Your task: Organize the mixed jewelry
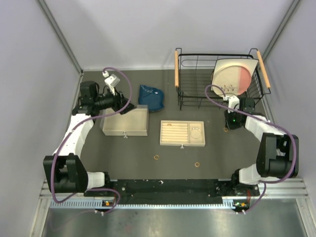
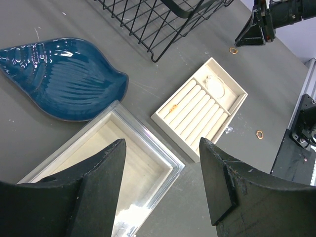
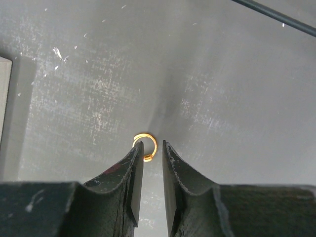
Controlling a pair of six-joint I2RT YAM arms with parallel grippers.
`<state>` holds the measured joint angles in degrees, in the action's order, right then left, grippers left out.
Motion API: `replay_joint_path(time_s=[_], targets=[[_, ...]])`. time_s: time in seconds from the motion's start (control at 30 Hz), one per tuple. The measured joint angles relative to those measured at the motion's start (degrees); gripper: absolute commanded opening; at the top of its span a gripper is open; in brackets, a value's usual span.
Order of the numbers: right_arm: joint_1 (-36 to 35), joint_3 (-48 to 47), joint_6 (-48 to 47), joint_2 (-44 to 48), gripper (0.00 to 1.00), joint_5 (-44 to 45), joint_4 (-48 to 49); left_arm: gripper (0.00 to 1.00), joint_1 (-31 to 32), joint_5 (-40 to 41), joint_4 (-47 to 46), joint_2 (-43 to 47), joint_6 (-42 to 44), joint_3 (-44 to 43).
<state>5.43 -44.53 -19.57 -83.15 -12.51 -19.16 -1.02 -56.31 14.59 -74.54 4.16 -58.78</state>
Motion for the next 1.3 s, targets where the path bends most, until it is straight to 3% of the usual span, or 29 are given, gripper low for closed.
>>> replay_joint_path(time_s=[0.8,1.3], targets=[[0.00,4.81,-4.37,1.79,0.18,0.66,0.57,0.66,0.04,-0.42,-1.14,-0.02,-1.27,0.00],[0.00,4.70,-5.97,1.92,0.02,-1.38,0.17,0.66,0.04,-0.81,-1.29,-0.70,-1.27,0.11]])
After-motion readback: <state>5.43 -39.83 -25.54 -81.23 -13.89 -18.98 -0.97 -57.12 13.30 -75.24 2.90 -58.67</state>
